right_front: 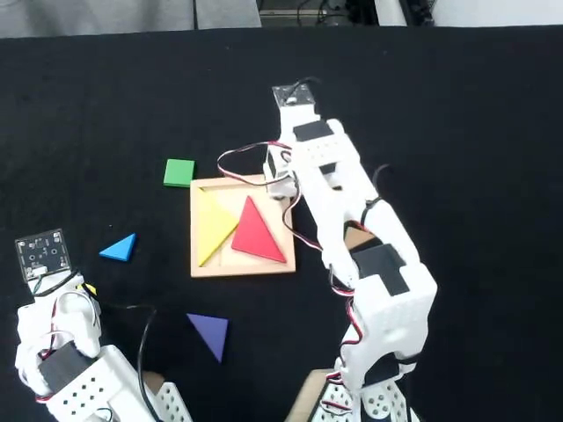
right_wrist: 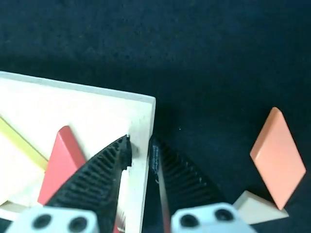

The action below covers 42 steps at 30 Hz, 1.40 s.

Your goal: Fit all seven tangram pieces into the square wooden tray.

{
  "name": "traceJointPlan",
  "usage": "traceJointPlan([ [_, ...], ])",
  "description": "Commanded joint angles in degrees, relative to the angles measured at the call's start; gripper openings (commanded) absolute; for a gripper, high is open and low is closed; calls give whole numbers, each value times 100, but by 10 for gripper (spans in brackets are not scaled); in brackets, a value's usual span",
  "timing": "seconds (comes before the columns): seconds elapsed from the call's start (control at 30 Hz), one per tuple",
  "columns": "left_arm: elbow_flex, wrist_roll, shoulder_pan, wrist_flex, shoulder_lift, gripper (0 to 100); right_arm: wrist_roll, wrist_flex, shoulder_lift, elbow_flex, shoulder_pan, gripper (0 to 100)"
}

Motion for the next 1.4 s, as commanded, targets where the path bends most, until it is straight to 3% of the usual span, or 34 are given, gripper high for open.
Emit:
traceJointPlan([
  [0.0,119,26,57,26,-53,181,-176,246,-40,-453,-18,28],
  [0.23,119,26,57,26,-53,181,-255,264,-40,-462,-35,238],
  [0.5,119,26,66,26,-53,181,185,738,-312,-558,-26,240],
  [0.7,119,26,277,26,-53,181,220,1240,-1490,-189,105,240],
  [0.97,48,26,664,44,-53,181,2084,141,-3864,2440,325,240],
  [1.1,22,26,1156,193,-53,180,3068,-457,-4585,3916,-141,240],
  [1.37,48,0,840,220,-53,180,2884,-35,-4673,4084,-1389,240],
])
